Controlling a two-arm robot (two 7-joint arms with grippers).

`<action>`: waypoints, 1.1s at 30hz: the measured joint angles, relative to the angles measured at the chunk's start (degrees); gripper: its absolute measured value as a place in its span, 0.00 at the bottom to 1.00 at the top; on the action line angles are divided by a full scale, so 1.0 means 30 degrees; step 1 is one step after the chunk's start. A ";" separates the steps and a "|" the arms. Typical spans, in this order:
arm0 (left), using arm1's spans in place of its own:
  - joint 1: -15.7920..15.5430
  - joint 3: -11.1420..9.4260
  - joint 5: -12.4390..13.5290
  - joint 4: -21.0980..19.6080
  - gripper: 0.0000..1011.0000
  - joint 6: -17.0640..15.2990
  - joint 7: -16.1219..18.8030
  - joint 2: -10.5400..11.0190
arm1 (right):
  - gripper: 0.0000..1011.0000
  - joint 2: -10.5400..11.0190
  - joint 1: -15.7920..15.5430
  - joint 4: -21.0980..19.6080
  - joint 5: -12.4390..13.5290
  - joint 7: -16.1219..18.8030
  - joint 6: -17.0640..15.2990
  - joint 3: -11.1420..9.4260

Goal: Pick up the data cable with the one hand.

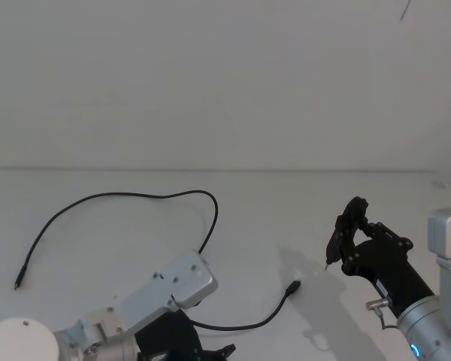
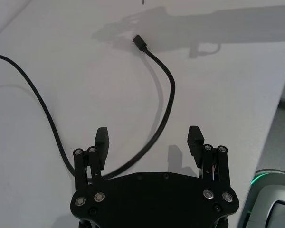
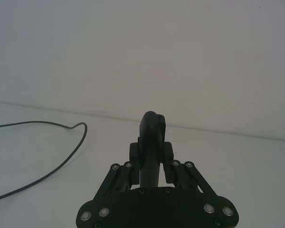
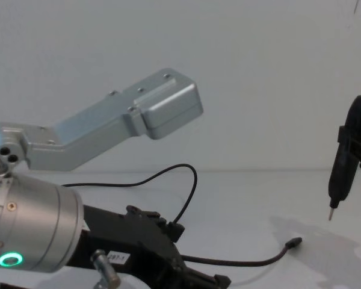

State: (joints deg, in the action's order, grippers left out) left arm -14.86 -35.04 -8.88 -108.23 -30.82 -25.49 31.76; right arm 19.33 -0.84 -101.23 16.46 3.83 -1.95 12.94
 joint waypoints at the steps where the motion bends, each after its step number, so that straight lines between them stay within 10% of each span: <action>1: -0.0058 -0.0019 0.0025 0.0102 0.99 0.0038 -0.0016 -0.0060 | 0.28 0.0000 0.0000 0.0000 0.0000 0.0001 0.0000 0.0000; 23: -0.1426 -0.0867 0.0835 0.2224 0.99 0.1451 -0.1171 -0.1127 | 0.28 0.0000 0.0001 0.0001 0.0001 0.0000 0.0000 0.0000; 33: -0.1659 -0.1017 0.0967 0.2562 0.76 0.1648 -0.1383 -0.1304 | 0.28 0.0001 0.0001 0.0001 0.0000 0.0000 0.0000 0.0000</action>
State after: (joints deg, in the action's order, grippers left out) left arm -19.83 -38.09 -5.98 -100.54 -25.87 -29.63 27.85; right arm 19.34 -0.84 -101.23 16.47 3.83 -1.95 12.94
